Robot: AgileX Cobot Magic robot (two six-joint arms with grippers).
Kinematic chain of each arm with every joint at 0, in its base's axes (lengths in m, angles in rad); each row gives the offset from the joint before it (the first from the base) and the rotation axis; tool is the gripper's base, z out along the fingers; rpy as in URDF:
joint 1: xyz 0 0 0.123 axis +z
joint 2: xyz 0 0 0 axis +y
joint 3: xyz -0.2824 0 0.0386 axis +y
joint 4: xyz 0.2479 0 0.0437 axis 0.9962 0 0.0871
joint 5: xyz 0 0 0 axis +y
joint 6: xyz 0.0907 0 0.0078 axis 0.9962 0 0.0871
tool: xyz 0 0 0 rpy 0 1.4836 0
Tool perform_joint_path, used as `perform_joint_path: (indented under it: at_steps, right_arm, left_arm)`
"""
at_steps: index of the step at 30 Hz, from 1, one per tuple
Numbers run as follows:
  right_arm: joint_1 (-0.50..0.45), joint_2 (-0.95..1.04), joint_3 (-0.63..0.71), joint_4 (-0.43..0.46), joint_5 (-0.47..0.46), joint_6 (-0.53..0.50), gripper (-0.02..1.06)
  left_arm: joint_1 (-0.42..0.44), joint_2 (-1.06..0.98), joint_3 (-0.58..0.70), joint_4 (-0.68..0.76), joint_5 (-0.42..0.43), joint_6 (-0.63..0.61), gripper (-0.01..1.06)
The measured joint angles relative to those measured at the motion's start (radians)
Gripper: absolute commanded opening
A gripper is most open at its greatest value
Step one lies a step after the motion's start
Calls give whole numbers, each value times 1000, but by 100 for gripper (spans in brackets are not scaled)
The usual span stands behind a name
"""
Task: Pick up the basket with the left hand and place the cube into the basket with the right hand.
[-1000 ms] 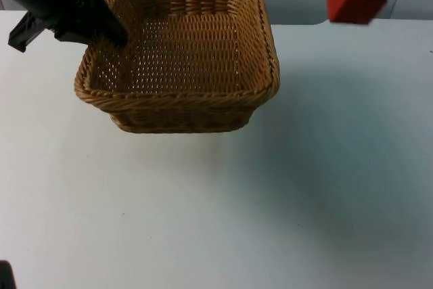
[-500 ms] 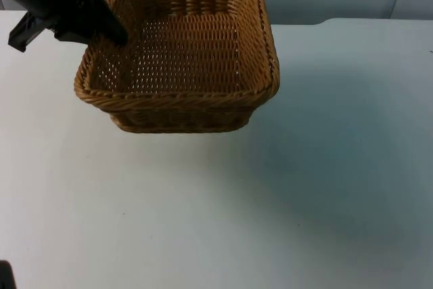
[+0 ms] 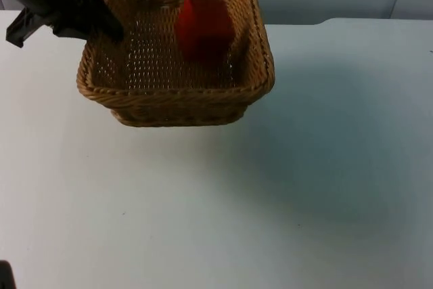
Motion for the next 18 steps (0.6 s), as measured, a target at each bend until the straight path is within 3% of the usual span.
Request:
perform_joint_path:
  at_steps: [3, 4, 6, 7, 8, 9, 10, 12, 16, 18]
  right_arm:
    - [0, 0, 0, -22, -20, 6, 90]
    - [0, 0, 0, -26, -32, 14, 84]
    - [-11, 0, 0, -29, -37, 35, 54]
    - [-11, 0, 0, -29, -37, 35, 31]
    - [-19, 0, 0, -31, -37, 47, 31]
    - [-29, 0, 0, -33, -37, 61, 11]
    - [-40, -4, 0, -48, -37, 80, 0]
    - [-63, -15, 0, -97, -37, 123, 0]
    - [-164, -83, 0, -300, 11, 235, 0]
    - [-205, -105, 0, -336, 35, 251, 0]
  left_arm:
    - [0, 0, 0, 9, -17, 0, 0]
    - [0, 0, 0, 11, -26, 0, 0]
    - [0, 0, 0, 7, -45, 0, 0]
    - [0, 0, 0, 7, -45, 0, 0]
    - [0, 0, 0, 5, -55, 0, 0]
    - [0, 0, 0, 5, -68, 0, 0]
    - [0, 0, 0, 5, -83, 0, 0]
    - [0, 0, 0, 5, -94, 0, 0]
    - [0, 0, 0, 5, -139, 0, 0]
    - [0, 0, 0, 5, -146, 0, 0]
